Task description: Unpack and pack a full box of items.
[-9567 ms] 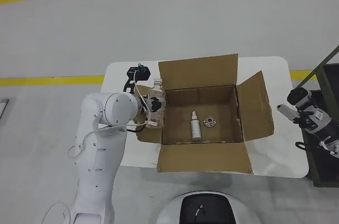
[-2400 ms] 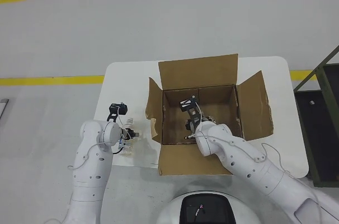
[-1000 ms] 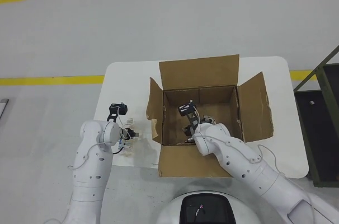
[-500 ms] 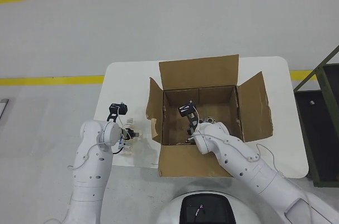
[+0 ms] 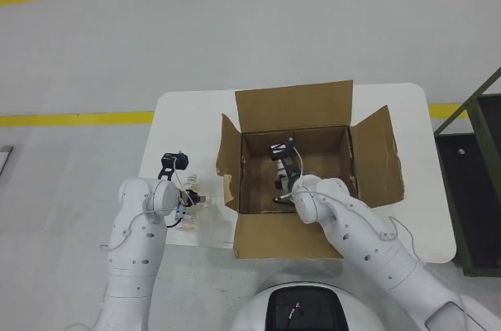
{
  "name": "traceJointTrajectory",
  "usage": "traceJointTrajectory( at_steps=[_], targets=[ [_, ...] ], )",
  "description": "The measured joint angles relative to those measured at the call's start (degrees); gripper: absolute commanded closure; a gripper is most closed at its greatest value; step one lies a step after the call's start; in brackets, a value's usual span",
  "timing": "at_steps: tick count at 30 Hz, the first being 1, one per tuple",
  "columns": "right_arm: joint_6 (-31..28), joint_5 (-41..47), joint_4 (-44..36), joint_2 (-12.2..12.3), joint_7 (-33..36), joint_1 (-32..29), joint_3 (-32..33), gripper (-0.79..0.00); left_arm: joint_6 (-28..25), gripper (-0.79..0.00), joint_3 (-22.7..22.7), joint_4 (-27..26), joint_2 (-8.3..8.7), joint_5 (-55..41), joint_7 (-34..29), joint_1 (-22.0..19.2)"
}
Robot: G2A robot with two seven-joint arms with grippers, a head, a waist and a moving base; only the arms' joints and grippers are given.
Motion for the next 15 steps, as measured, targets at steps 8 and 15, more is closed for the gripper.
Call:
traceJointTrajectory(
  at_steps=[8, 15],
  targets=[
    [-5.15, 7.46, -17.00, 1.92, -6.38, -9.35, 11.53, 0.000, 0.00, -0.785, 0.00, 0.00, 0.00, 0.00, 0.00, 0.00],
    [-10.74, 8.30, -32.59, 3.41, -10.69, -17.57, 19.56, 0.000, 0.00, -0.785, 0.00, 0.00, 0.00, 0.00, 0.00, 0.00]
  ],
)
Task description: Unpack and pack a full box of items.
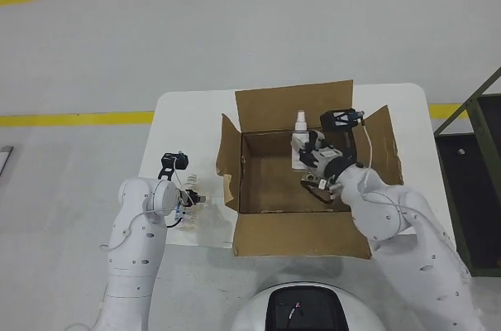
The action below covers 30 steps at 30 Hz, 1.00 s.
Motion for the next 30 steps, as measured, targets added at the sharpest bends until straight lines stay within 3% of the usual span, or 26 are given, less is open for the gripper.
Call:
traceJointTrajectory(
  at_steps=[5, 16, 20, 24, 30],
  targets=[
    [-3.38, -2.12, -7.50, 0.83, -1.54, -4.50, 3.87, 0.000, 0.00, -0.785, 0.00, 0.00, 0.00, 0.00, 0.00, 0.00],
    [-3.50, -2.30, -7.63, 0.87, -2.11, -4.95, 4.01, 0.000, 0.00, -0.785, 0.00, 0.00, 0.00, 0.00, 0.00, 0.00],
    [-3.25, -2.53, -11.23, 1.07, -4.42, -5.58, 5.92, 0.000, 0.00, -0.785, 0.00, 0.00, 0.00, 0.00, 0.00, 0.00],
    [-3.36, -4.73, -17.60, 1.78, -2.65, -5.93, 12.31, 0.000, 0.00, -0.785, 0.00, 0.00, 0.00, 0.00, 0.00, 0.00],
    [-8.39, -12.70, -24.15, 3.54, 9.01, -9.52, 26.17, 0.000, 0.00, -0.785, 0.00, 0.00, 0.00, 0.00, 0.00, 0.00]
  ],
)
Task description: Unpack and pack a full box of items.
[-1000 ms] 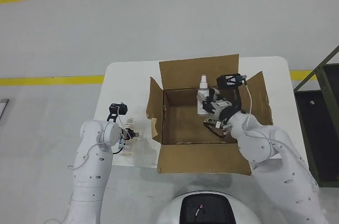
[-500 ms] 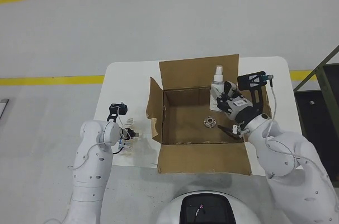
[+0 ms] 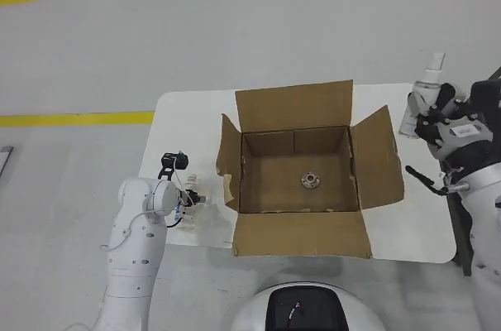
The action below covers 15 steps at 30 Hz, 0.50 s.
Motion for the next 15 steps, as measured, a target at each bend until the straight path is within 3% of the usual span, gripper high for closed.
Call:
traceJointTrajectory(
  at_steps=[7, 15],
  targets=[
    [-5.05, 0.71, -0.44, 0.79, 5.36, -9.68, 9.69, 0.000, 0.00, -0.785, 0.00, 0.00, 0.00, 0.00, 0.00, 0.00],
    [-7.93, -2.93, 1.53, 0.82, 3.53, -22.25, 8.43, 0.000, 0.00, -0.785, 0.00, 0.00, 0.00, 0.00, 0.00, 0.00]
  ],
)
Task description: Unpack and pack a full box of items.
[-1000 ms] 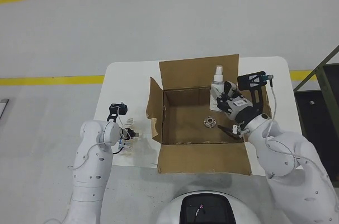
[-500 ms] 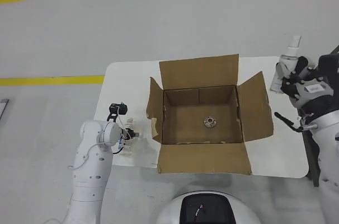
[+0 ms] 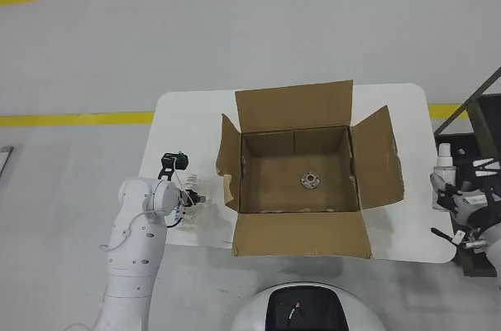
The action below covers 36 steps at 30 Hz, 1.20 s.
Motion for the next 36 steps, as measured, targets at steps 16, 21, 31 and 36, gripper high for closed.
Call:
traceJointTrajectory(
  at_steps=[16, 21, 31, 36],
  targets=[
    [-3.06, -9.76, 16.92, 0.78, -1.66, 0.70, -8.22, 0.000, 0.00, -0.785, 0.00, 0.00, 0.00, 0.00, 0.00, 0.00],
    [-3.00, -10.36, 19.79, 0.96, -1.17, 3.40, -9.63, -0.049, 0.00, -0.785, 0.00, 0.00, 0.00, 0.00, 0.00, 0.00],
    [-2.77, -11.30, 23.22, 1.32, 0.52, 6.63, -11.82, -0.342, 0.00, -0.785, 0.00, 0.00, 0.00, 0.00, 0.00, 0.00],
    [-2.69, -11.46, 23.50, 1.48, 0.93, 6.94, -12.41, -0.486, 0.00, -0.785, 0.00, 0.00, 0.00, 0.00, 0.00, 0.00]
  ],
)
